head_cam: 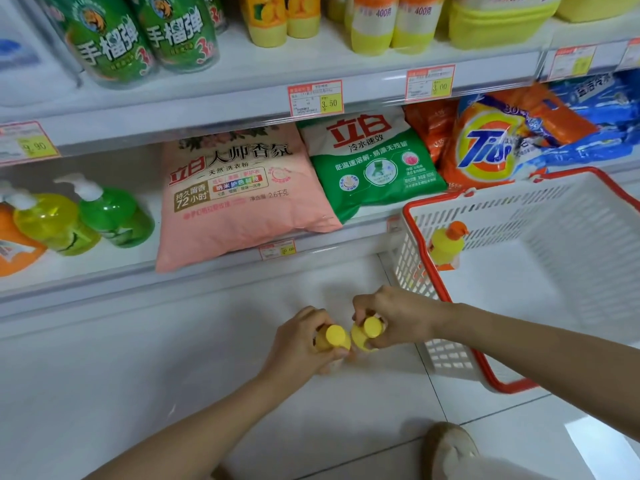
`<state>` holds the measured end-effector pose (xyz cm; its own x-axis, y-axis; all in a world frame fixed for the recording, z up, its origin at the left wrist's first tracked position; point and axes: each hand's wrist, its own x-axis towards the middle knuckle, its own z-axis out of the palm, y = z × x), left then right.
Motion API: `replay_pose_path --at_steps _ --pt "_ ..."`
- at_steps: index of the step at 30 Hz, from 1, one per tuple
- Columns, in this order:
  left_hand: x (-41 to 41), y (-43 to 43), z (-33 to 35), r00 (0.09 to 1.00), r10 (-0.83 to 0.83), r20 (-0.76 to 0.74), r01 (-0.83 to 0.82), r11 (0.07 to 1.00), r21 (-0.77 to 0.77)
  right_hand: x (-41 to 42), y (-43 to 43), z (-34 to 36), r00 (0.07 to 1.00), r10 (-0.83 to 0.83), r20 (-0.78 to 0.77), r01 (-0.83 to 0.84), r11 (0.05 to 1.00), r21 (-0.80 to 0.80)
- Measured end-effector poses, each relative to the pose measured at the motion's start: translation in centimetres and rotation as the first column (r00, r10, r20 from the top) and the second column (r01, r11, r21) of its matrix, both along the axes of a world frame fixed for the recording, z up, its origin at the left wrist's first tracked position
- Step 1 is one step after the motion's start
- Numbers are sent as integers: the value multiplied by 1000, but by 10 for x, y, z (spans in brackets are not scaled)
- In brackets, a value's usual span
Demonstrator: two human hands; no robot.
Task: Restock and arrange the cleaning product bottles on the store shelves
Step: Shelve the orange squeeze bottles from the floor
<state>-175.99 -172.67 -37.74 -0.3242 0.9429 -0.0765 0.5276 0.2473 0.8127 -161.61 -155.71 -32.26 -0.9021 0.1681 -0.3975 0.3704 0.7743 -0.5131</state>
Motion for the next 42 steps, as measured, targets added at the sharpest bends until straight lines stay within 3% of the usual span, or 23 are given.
replay_pose_path --at_steps 7,12,14,16,18,20,22,25,27,30,35,39,42 --pt "-8 4 17 937 -280 -207 238 949 -206 -2 3 6 984 89 151 -85 996 -34" --pt "-36 13 40 804 -564 -188 453 786 -421 -11 11 25 946 138 295 -109 988 -111" --pt "-58 24 65 765 -600 -234 484 776 -404 -21 19 49 963 110 246 -76 987 -144" --pt "-82 39 98 805 -472 -359 422 881 -212 -35 31 82 997 21 72 -7 983 -184" --pt "-99 56 135 850 -190 -492 282 952 120 -53 44 117 976 -102 -190 56 971 -232" --pt "-113 75 174 838 90 -538 145 914 380 -73 57 149 878 -241 -413 117 946 -304" --pt "-126 92 208 783 252 -569 73 871 486 -96 71 175 728 -383 -569 185 909 -375" --pt "-152 110 231 682 289 -671 40 902 429 -136 95 200 497 -512 -701 305 859 -410" --pt "-164 117 229 676 219 -704 -15 959 284 -164 110 210 439 -529 -726 370 843 -390" --pt "-171 122 219 642 117 -758 -41 992 119 -203 130 220 401 -588 -703 419 800 -431" --pt "-176 122 210 576 110 -810 -19 992 121 -248 155 226 353 -685 -637 564 699 -439" --pt "-177 123 211 589 125 -798 -19 990 141 -260 155 229 347 -633 -692 764 619 -183" --pt "-179 123 210 607 135 -783 -12 987 161 -257 147 228 362 -552 -751 823 567 -19"
